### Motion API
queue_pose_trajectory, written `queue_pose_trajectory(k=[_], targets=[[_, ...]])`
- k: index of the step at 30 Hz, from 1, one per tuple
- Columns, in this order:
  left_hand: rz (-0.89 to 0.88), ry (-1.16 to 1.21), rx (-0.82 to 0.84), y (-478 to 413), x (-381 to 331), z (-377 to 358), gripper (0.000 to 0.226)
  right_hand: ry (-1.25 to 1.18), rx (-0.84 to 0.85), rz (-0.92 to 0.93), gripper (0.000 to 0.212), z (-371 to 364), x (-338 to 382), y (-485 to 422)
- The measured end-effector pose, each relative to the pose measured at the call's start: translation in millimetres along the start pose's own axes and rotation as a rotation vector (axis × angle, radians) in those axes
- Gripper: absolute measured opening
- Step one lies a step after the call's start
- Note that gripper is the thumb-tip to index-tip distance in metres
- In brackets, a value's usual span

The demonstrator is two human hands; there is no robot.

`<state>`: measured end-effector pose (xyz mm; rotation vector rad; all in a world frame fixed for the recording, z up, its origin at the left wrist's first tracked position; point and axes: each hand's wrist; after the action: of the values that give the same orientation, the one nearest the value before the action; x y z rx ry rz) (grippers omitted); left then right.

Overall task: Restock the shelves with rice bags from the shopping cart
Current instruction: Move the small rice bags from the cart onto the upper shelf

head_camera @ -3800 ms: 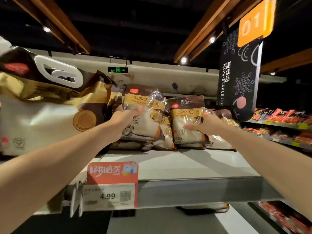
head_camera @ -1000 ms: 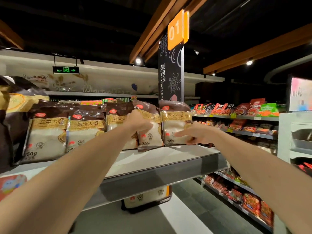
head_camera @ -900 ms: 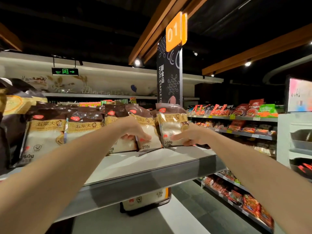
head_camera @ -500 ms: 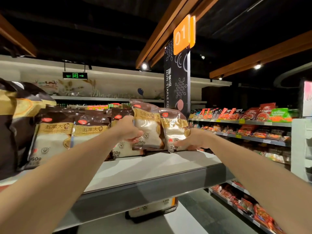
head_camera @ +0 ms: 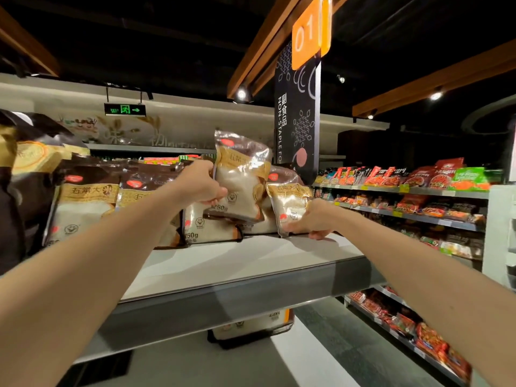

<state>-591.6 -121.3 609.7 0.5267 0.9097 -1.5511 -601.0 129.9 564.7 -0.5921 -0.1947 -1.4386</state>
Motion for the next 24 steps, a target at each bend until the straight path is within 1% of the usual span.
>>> queue_pose_trajectory(k=[1,3,5,7,9,12,14,15,16,17,18,20,21,24], targets=[[-0.012,0.007,-0.009,1.7,-2.0,4.6,0.02,0.019,-0.001,0.004,0.066,-0.3,0.6,0.9],[0.005,0.092,0.006,3.7,-6.4,9.7,0.015,0.071,-0.005,0.005,0.067,-1.7,2.1,3.4],[0.051,0.229,0.047,3.2,-11.9,6.3,0.016,0.169,-0.004,0.04,0.065,-2.2,3.4,7.3],[0.076,0.286,0.094,0.6,-12.6,-5.4,0.021,0.187,-0.004,0.088,0.057,-1.0,3.5,11.5],[0.07,0.205,0.111,-3.7,-7.9,-24.5,0.024,0.098,0.038,0.116,0.045,1.5,1.7,14.3],[0.078,-0.022,0.086,-8.5,-1.9,-44.6,0.026,-0.18,0.156,0.044,0.021,6.8,-3.0,12.4],[0.117,-0.029,0.091,-10.9,-5.5,-44.3,0.028,-0.244,0.216,0.036,0.005,11.9,-7.7,12.5],[0.129,-0.017,0.095,-11.0,-8.0,-42.4,0.029,-0.249,0.248,0.059,0.002,13.8,-9.4,12.3],[0.133,-0.012,0.095,-10.4,-10.0,-41.4,0.029,-0.271,0.279,0.083,0.002,15.5,-11.4,13.5],[0.122,-0.012,0.084,-10.3,-12.2,-42.3,0.028,-0.306,0.3,0.094,0.006,16.9,-14.8,13.6],[0.102,-0.016,0.066,-12.1,-11.9,-44.3,0.028,-0.337,0.307,0.096,0.017,16.9,-17.5,12.9],[0.102,-0.02,0.055,-12.8,-10.7,-50.7,0.027,-0.303,0.289,0.105,0.041,13.9,-22.5,8.7],[0.126,-0.035,0.07,-12.6,-10.7,-54.4,0.027,-0.277,0.272,0.111,0.046,12.4,-23.4,6.5],[0.181,-0.144,0.081,-11.3,-9.2,-66.2,0.024,-0.243,0.243,0.125,0.046,9.1,-25.4,2.2]])
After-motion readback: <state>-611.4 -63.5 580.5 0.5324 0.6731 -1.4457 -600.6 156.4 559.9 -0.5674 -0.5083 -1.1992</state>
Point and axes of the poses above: each hand's wrist, its own y-axis away from the middle knuckle, its own z-axis out of the back of the hand, x = y × z, and after that the axes turned 14 degrees about z, right-handed
